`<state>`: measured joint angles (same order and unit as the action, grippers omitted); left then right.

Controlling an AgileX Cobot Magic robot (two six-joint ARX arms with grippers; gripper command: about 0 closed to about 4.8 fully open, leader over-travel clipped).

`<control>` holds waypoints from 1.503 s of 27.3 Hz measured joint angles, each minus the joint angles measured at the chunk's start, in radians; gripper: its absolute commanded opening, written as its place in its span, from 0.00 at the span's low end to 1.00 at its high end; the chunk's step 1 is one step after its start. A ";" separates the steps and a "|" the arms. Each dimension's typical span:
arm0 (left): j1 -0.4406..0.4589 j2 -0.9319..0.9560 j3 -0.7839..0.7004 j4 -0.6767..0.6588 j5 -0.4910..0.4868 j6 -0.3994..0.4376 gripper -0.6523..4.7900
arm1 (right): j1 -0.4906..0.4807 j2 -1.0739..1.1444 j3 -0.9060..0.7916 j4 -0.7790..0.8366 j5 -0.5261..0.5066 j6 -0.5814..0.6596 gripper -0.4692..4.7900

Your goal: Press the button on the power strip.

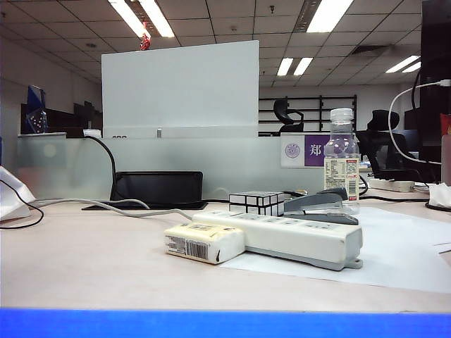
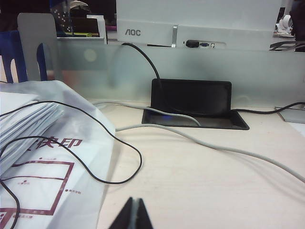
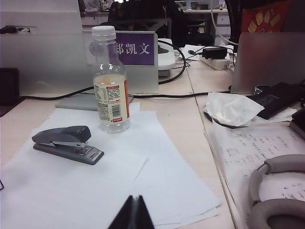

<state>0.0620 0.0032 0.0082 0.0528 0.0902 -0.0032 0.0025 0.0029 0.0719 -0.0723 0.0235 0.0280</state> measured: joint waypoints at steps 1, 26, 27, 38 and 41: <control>0.000 0.000 0.000 0.000 0.000 0.000 0.11 | 0.000 0.000 0.000 0.000 0.000 0.000 0.09; 0.000 0.000 0.011 -0.003 0.039 -0.062 0.11 | 0.001 0.000 0.015 -0.058 -0.414 0.098 0.09; 0.000 0.000 0.017 -0.003 0.069 -0.061 0.11 | 0.001 0.000 0.015 -0.104 -0.415 0.094 0.09; 0.000 0.000 0.070 -0.008 0.197 -0.035 0.11 | 0.004 0.000 0.014 -0.318 -0.529 0.050 0.09; 0.000 0.002 0.111 -0.015 0.198 -0.035 0.11 | 0.005 0.000 0.014 -0.298 -0.597 0.071 0.09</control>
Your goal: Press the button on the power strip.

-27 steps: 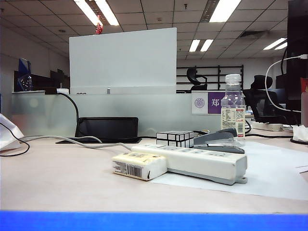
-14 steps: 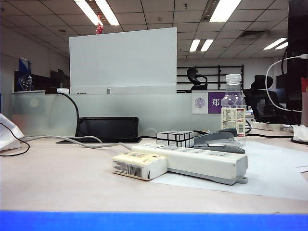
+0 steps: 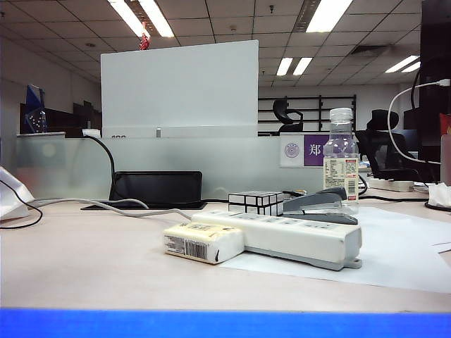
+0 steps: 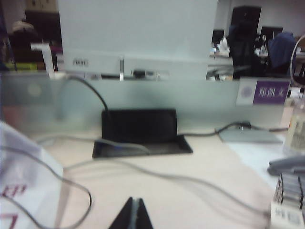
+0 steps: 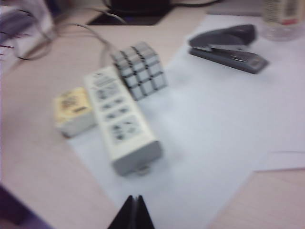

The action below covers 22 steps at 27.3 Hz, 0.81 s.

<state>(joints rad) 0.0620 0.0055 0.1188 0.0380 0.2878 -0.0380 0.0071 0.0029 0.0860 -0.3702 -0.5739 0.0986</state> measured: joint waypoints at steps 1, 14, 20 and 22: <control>0.000 0.003 0.016 -0.001 0.000 0.000 0.11 | 0.000 0.000 0.000 0.014 -0.028 0.013 0.09; -0.021 0.418 0.258 -0.011 0.192 0.058 0.11 | 0.000 0.000 0.002 0.034 -0.141 0.080 0.09; -0.103 0.671 0.408 -0.006 0.198 0.144 0.11 | 0.000 0.000 0.002 0.012 -0.073 0.044 0.09; -0.152 0.769 0.471 -0.006 0.198 0.161 0.11 | 0.000 0.000 0.002 0.005 -0.072 0.032 0.09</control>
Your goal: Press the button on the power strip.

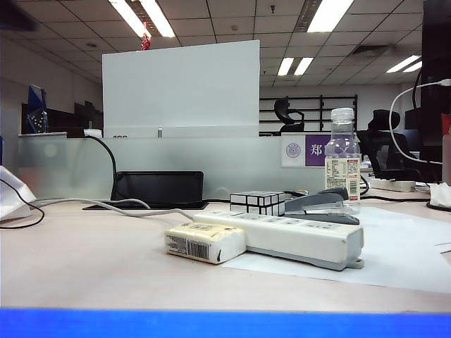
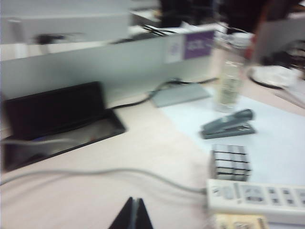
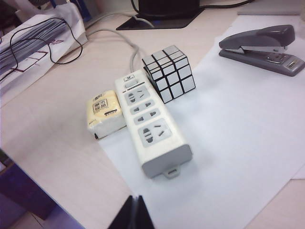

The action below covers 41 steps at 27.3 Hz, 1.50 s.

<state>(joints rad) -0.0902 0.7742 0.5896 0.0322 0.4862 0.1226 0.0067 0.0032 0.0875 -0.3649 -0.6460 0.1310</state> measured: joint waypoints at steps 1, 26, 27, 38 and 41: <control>-0.027 0.050 0.034 0.000 0.000 0.010 0.11 | 0.000 0.000 0.000 -0.005 0.004 -0.003 0.09; -0.397 0.667 0.343 -0.205 -0.176 0.243 0.11 | 0.000 0.000 0.000 -0.010 0.017 -0.030 0.09; -0.397 0.672 0.343 -0.203 -0.174 0.246 0.11 | 0.000 0.000 0.000 -0.010 0.017 -0.031 0.09; -0.407 0.813 0.520 -0.252 -0.137 0.259 0.11 | 0.000 0.000 0.000 -0.010 0.018 -0.035 0.09; -0.421 0.846 0.563 -0.277 -0.129 0.259 0.11 | 0.000 0.000 0.000 -0.010 0.018 -0.035 0.09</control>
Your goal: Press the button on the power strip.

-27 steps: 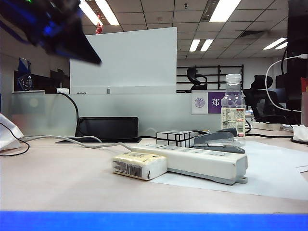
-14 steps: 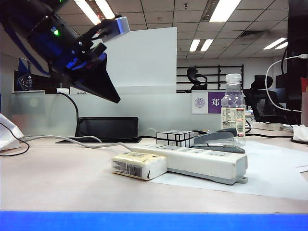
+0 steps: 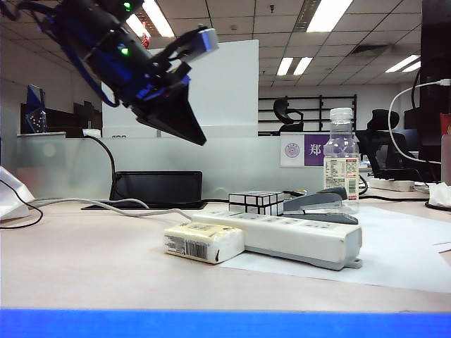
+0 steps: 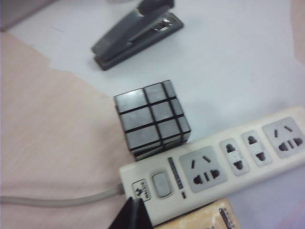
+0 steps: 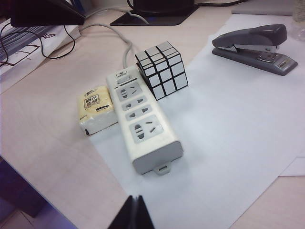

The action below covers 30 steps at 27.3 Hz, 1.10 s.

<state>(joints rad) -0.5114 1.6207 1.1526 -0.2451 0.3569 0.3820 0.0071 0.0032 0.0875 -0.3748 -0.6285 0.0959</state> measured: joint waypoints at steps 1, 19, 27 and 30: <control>-0.008 0.010 0.006 -0.003 -0.001 0.003 0.11 | 0.000 0.000 0.000 0.000 0.000 0.000 0.09; -0.088 0.134 0.017 -0.006 -0.012 0.032 0.11 | 0.000 0.000 0.000 0.000 0.000 -0.011 0.09; -0.085 0.149 0.018 0.056 -0.044 0.032 0.11 | 0.000 0.000 0.000 0.000 0.000 -0.011 0.09; -0.084 0.161 0.018 0.062 -0.047 0.032 0.11 | 0.000 0.000 0.000 0.000 0.000 -0.011 0.09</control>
<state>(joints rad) -0.5957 1.7813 1.1702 -0.1833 0.3099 0.4145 0.0071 0.0032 0.0875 -0.3748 -0.6285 0.0853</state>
